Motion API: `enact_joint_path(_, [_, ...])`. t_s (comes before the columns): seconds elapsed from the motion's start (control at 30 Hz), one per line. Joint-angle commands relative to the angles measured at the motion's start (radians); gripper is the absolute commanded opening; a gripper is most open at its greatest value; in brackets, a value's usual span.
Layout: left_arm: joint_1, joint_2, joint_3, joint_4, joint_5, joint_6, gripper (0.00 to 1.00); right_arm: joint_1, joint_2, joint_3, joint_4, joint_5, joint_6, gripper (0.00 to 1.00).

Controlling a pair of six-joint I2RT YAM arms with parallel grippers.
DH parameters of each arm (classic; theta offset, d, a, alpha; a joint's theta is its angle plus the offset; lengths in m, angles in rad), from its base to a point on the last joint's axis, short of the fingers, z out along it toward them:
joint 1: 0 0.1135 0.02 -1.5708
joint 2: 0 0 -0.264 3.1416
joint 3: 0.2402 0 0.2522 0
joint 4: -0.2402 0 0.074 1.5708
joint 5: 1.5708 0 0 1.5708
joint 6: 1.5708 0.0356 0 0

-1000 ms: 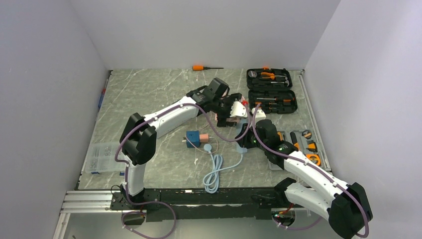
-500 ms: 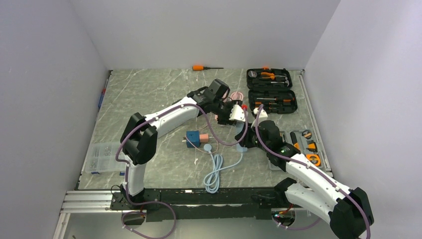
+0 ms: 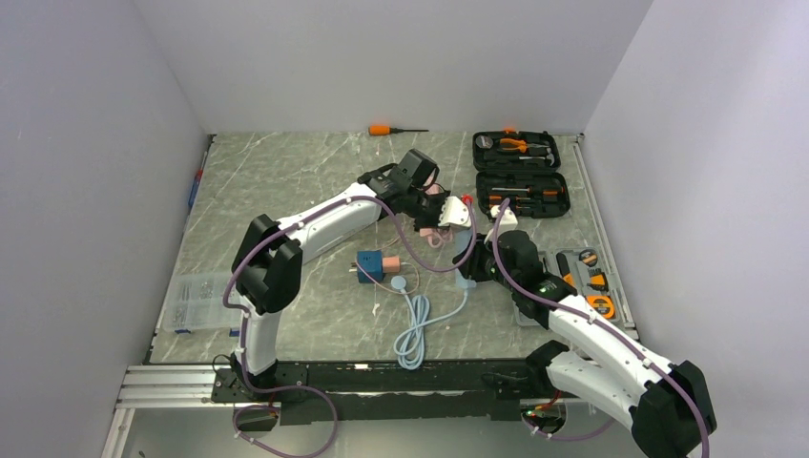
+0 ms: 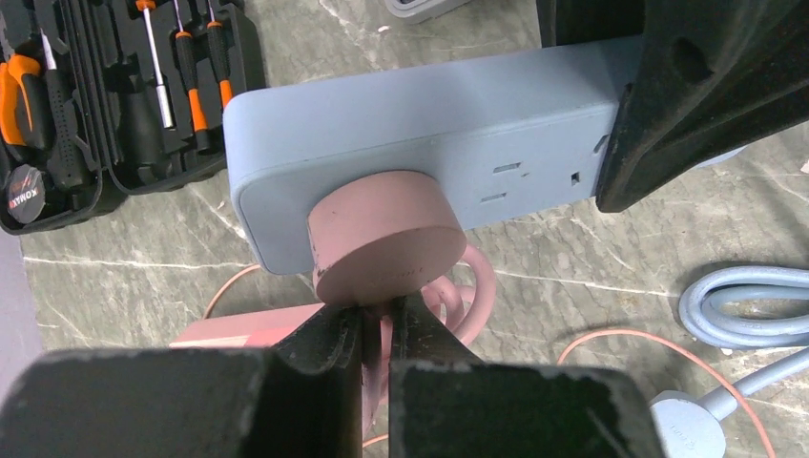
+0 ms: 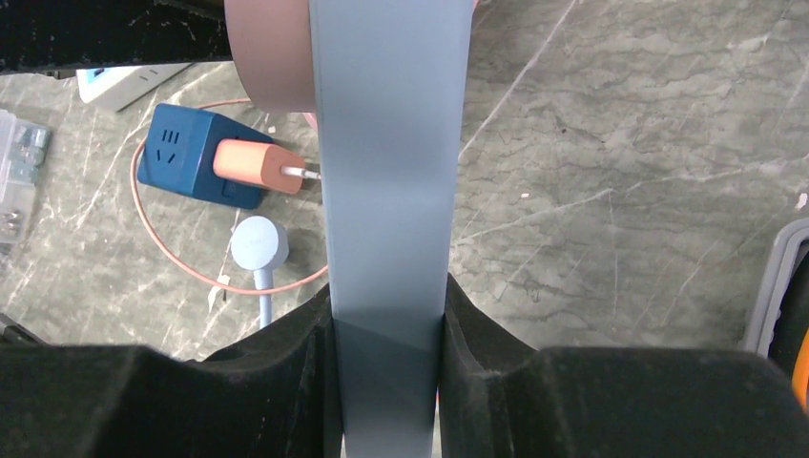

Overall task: Pull the plug off the socket
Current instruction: Remove the plug from the socket.

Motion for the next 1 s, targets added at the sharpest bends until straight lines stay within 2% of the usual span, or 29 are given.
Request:
enact_joint_path(0.0, [0.002,0.007,0.021,-0.033,0.008,-0.021,0.00,0.007,-0.023,0.057,0.206,-0.036,-0.012,0.00])
enact_joint_path(0.17, [0.002,0.001,0.030,-0.047,0.015,0.003,0.00,0.003,-0.005,0.056,0.196,0.060,-0.029,0.00])
enact_joint_path(0.27, [0.002,-0.008,0.027,-0.051,0.018,0.012,0.00,-0.015,0.038,0.069,0.199,0.116,-0.019,0.17])
enact_joint_path(0.4, [0.003,-0.020,0.025,-0.061,0.026,0.019,0.00,-0.028,0.104,0.093,0.260,0.081,-0.019,0.25])
enact_joint_path(0.57, [0.004,-0.033,0.023,-0.064,0.028,0.017,0.00,-0.031,0.139,0.088,0.332,0.002,-0.002,0.54])
enact_joint_path(0.6, [0.004,-0.034,0.023,-0.062,0.029,0.012,0.00,-0.032,0.141,0.083,0.344,-0.014,0.000,0.57])
enact_joint_path(0.7, [0.005,-0.039,0.023,-0.063,0.032,0.003,0.00,-0.040,0.141,0.074,0.356,-0.029,0.013,0.59])
enact_joint_path(0.83, [0.014,-0.043,0.026,-0.055,0.031,-0.011,0.00,-0.058,0.141,0.064,0.346,-0.054,0.031,0.50])
enact_joint_path(0.97, [0.022,-0.045,0.026,-0.040,0.015,-0.021,0.00,-0.059,0.134,0.035,0.345,-0.084,0.044,0.49])
